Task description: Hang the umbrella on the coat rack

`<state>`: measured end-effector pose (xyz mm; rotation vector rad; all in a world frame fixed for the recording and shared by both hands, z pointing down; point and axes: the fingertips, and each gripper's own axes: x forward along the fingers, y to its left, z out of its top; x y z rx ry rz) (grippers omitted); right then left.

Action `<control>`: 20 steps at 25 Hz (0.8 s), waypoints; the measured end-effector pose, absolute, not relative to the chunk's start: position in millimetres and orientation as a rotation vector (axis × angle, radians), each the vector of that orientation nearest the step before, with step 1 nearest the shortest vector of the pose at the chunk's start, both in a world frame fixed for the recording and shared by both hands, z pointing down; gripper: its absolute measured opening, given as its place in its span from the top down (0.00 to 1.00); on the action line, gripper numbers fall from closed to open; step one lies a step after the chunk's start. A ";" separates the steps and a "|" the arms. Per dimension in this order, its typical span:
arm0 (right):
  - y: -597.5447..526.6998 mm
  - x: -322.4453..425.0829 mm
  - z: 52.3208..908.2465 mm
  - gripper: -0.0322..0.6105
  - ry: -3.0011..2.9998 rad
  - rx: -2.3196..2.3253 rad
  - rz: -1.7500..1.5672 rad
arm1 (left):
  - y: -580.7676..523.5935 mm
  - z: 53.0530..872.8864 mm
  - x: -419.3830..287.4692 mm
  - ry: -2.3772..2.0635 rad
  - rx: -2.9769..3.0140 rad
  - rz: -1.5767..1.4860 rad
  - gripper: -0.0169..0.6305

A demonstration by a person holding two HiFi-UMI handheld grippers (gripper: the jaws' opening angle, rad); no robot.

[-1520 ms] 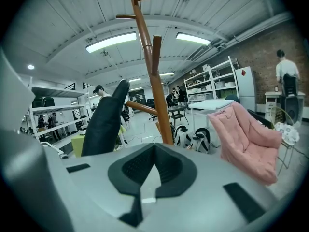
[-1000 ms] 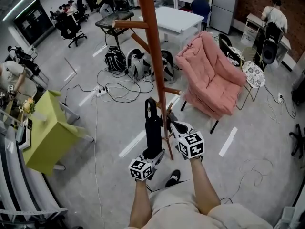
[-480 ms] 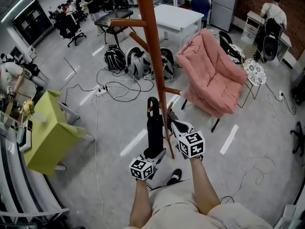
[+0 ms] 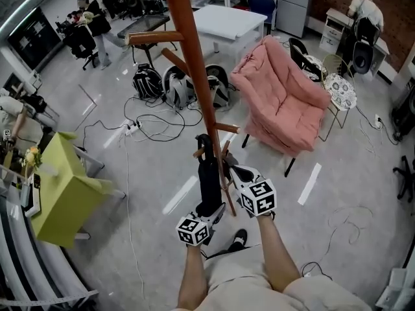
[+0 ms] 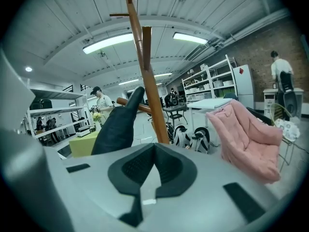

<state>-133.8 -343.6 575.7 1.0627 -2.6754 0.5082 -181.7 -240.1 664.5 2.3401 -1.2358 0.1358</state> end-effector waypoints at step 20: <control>-332.4 -127.4 587.2 0.94 -2.658 1.042 0.502 | -233.4 690.0 -172.6 -1.216 2.296 0.204 0.56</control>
